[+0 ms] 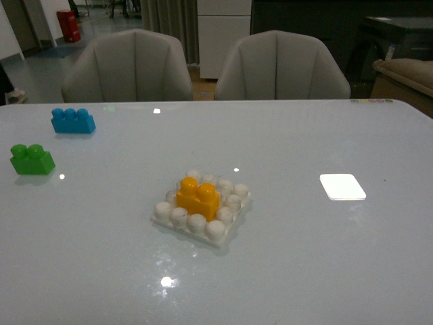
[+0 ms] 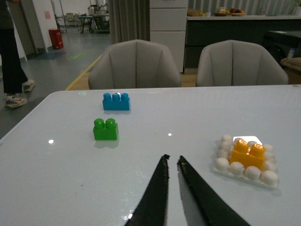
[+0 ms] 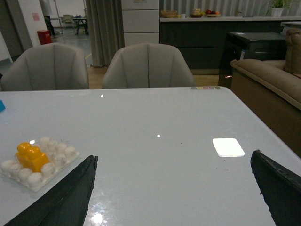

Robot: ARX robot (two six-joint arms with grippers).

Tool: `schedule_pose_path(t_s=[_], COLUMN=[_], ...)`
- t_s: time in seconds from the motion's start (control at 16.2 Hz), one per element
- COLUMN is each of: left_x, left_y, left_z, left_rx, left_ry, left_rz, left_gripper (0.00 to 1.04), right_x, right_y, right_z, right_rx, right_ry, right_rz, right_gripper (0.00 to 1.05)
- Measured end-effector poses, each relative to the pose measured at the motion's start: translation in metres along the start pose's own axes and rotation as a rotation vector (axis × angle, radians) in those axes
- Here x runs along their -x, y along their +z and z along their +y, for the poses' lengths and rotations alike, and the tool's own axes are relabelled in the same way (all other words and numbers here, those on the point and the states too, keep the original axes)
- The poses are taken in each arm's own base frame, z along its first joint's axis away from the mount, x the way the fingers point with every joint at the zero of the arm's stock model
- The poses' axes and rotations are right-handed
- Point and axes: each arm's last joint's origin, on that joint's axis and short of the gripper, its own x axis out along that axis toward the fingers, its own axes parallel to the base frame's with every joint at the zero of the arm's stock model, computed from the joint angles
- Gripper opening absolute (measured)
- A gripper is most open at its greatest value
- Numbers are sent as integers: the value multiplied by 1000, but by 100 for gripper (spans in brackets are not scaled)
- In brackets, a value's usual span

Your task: Insert yellow block into base center

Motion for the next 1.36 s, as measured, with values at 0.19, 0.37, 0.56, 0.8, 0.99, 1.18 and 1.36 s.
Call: schedule_pose_path(t_s=[0.19,0.37,0.56,0.8,0.99,1.18,1.36], left_x=[0,0,0,0,0,0,0], left_y=[0,0,0,0,0,0,0], left_z=[0,0,0,0,0,0,0], left_rx=[0,-1,-1,-1,-1,-1,-1], left_ry=[0,0,0,0,0,0,0], left_rz=[0,0,0,0,0,0,0], left_gripper=[80,99,98,98,98,98,98], right_x=[0,0,0,0,0,0,0], right_y=[0,0,0,0,0,0,0], right_z=[0,0,0,0,0,0,0], right_rx=[0,0,0,0,0,0,0], right_ry=[0,0,0,0,0,0,0], right_rz=[0,0,0,0,0,0,0], right_gripper=[98,98,98,98,98,98,98])
